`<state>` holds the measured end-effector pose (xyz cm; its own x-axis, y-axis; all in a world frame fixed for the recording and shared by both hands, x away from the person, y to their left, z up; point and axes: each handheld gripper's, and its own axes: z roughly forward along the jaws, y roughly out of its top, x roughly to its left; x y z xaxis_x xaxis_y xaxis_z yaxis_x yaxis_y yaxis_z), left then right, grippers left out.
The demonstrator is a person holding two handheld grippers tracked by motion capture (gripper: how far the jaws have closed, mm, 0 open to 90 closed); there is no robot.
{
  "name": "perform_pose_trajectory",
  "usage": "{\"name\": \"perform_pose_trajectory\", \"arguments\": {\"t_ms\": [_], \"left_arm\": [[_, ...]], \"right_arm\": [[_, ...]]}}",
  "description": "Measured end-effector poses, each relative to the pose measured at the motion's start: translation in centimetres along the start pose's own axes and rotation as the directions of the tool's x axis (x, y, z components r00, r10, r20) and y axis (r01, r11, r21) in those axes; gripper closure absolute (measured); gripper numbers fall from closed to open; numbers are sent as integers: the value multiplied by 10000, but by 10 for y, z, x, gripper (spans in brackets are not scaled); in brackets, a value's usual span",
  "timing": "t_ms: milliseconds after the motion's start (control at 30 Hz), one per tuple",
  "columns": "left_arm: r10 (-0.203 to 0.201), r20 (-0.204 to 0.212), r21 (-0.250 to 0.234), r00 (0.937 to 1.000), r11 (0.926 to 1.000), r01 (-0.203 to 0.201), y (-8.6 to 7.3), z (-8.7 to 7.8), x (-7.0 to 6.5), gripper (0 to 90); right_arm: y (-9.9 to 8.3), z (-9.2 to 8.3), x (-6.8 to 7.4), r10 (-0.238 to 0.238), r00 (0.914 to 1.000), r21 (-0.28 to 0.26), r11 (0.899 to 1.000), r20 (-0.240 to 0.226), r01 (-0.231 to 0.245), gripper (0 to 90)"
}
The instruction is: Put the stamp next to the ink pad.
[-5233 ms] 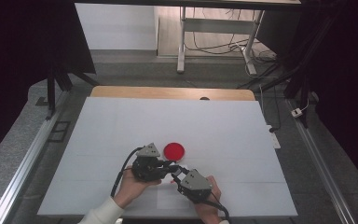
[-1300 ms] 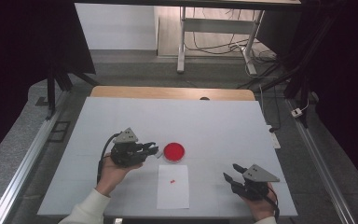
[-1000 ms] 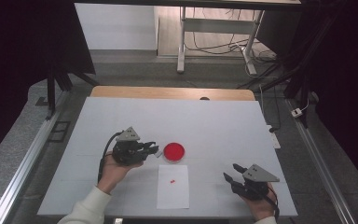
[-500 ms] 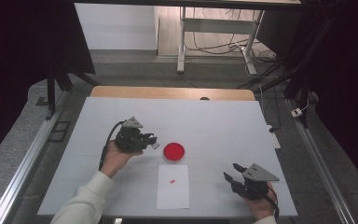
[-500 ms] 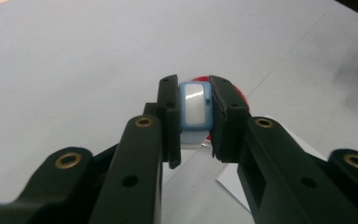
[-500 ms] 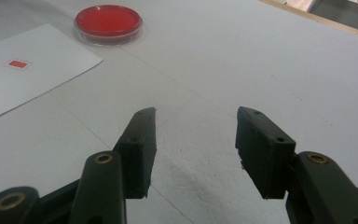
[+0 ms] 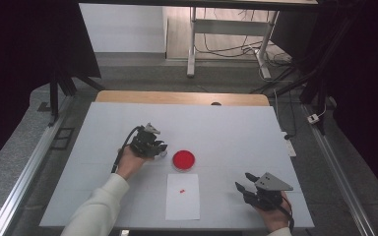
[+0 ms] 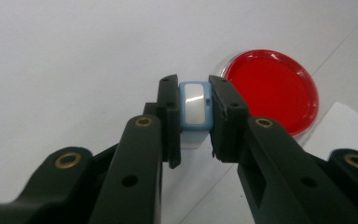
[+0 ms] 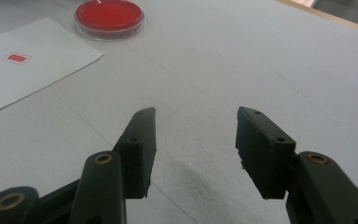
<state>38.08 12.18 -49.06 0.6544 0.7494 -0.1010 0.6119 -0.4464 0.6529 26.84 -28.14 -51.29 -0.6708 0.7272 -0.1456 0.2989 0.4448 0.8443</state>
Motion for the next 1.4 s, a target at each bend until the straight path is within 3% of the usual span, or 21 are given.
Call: {"name": "perform_pose_trajectory", "arguments": {"t_ms": [667, 800, 1067, 1400], "left_arm": [[478, -119, 397, 9988, 9981, -473, 0, 10, -10, 734], [465, -59, 302, 9989, 9985, -463, 0, 10, -10, 619], [240, -50, -384, 9997, 9990, -242, 0, -2, -13, 351], [309, 111, -1051, 9995, 9940, -296, -8, -27, -22, 276]], "right_arm": [[0, 0, 0, 13, 10000, 75, 10000, 32, -13, 468], [0, 0, 0, 1, 10000, 92, 10000, 29, -2, 468], [0, 0, -1, 20, 10000, 79, 10000, 49, -20, 466], [0, 0, -1, 14, 10000, 86, 10000, 85, -15, 465]]}}
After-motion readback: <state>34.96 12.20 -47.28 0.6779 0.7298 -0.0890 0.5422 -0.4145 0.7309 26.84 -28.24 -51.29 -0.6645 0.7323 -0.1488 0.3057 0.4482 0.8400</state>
